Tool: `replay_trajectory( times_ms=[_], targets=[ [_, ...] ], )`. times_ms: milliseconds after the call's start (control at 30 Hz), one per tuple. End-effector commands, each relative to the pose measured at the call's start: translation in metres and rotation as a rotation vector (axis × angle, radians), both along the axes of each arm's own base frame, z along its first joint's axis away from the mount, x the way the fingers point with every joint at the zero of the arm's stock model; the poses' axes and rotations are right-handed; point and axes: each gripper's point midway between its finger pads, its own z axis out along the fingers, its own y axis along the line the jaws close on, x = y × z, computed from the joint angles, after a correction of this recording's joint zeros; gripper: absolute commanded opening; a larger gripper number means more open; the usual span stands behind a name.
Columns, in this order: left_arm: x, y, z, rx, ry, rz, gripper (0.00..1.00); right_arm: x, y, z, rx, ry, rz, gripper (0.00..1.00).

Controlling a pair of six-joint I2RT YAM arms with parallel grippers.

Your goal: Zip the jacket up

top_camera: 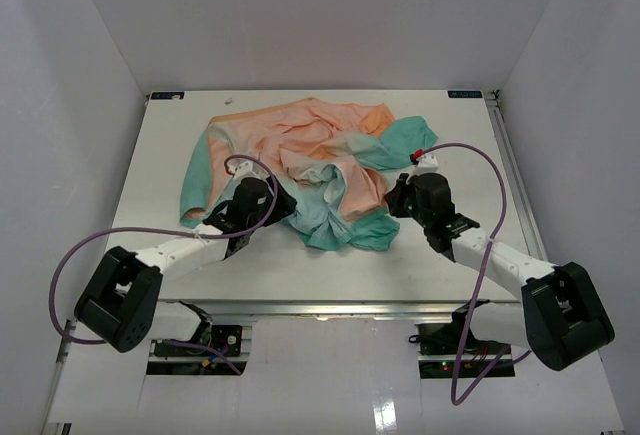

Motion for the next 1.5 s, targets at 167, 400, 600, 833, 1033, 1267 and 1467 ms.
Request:
replay_trajectory(
  times_ms=[167, 400, 600, 833, 1033, 1267, 1467],
  targets=[
    [0.011, 0.009, 0.054, 0.083, -0.124, -0.017, 0.79, -0.01, 0.015, 0.029, 0.016, -0.056, 0.107, 0.08],
    [0.005, -0.075, 0.104, -0.096, -0.196, -0.439, 0.78, -0.04, 0.058, 0.034, 0.061, -0.101, 0.301, 0.08],
    [0.001, -0.098, 0.105, -0.126, -0.192, -0.581, 0.78, -0.06, 0.092, 0.031, 0.049, -0.116, 0.393, 0.08],
    [-0.004, -0.108, 0.096, -0.139, -0.194, -0.662, 0.78, -0.063, 0.112, 0.015, -0.019, -0.105, 0.414, 0.08],
    [-0.007, -0.108, 0.088, -0.143, -0.192, -0.665, 0.78, -0.064, 0.116, 0.005, -0.077, -0.104, 0.415, 0.08],
    [-0.01, -0.108, 0.08, -0.131, -0.203, -0.692, 0.79, -0.072, 0.12, 0.003, -0.065, -0.108, 0.441, 0.08],
    [-0.01, -0.114, 0.077, -0.135, -0.199, -0.739, 0.78, -0.073, 0.122, -0.002, -0.066, -0.108, 0.443, 0.19]
  ],
)
